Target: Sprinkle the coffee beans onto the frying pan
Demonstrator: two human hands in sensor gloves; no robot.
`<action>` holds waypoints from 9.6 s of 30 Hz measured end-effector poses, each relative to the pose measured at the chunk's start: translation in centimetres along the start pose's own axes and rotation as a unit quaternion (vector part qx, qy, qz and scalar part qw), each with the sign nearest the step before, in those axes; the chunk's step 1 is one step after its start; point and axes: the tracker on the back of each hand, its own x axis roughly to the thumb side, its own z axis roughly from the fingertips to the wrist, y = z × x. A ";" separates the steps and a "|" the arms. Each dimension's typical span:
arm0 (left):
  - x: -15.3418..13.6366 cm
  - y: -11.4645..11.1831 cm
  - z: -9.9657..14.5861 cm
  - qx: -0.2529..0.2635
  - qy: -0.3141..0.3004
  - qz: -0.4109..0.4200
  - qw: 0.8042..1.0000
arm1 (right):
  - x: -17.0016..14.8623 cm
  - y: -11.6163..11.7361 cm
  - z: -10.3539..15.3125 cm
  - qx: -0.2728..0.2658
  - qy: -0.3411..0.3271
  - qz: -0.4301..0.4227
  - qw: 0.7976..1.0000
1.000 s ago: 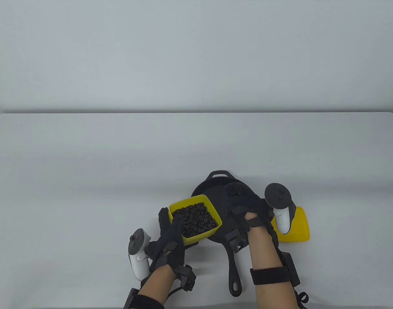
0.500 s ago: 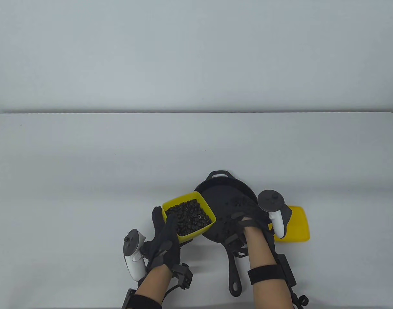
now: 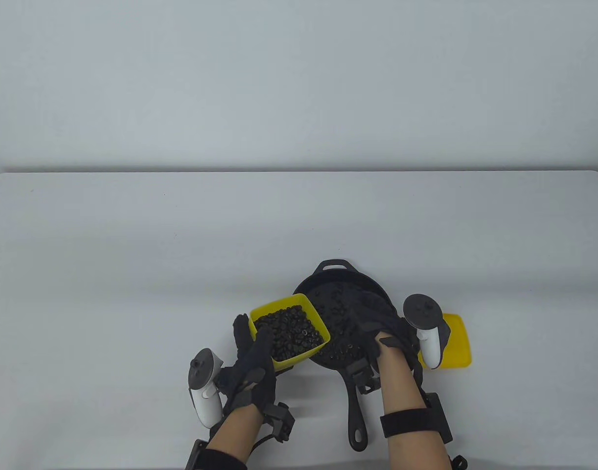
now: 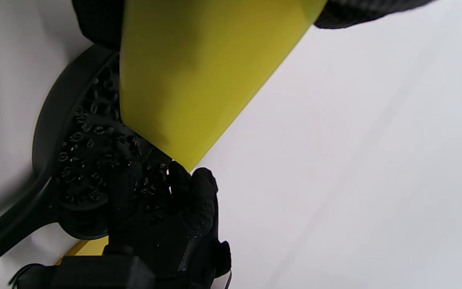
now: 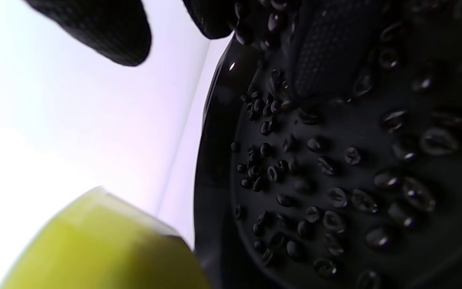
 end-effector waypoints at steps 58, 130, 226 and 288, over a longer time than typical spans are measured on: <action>0.0 -1.6 -0.1 -0.061 0.018 -0.016 0.998 | 9.4 10.4 2.8 0.224 -0.167 0.279 0.918; -0.3 0.6 -0.2 -0.005 0.019 0.010 1.000 | 2.7 0.3 0.6 0.015 -0.046 0.129 0.990; -0.7 0.5 -0.3 -0.011 0.026 0.033 0.999 | 1.9 1.3 0.1 -0.049 -0.010 0.064 0.997; -0.3 -2.0 0.1 -0.060 0.016 -0.041 0.997 | 9.4 11.1 3.0 0.253 -0.140 0.311 0.905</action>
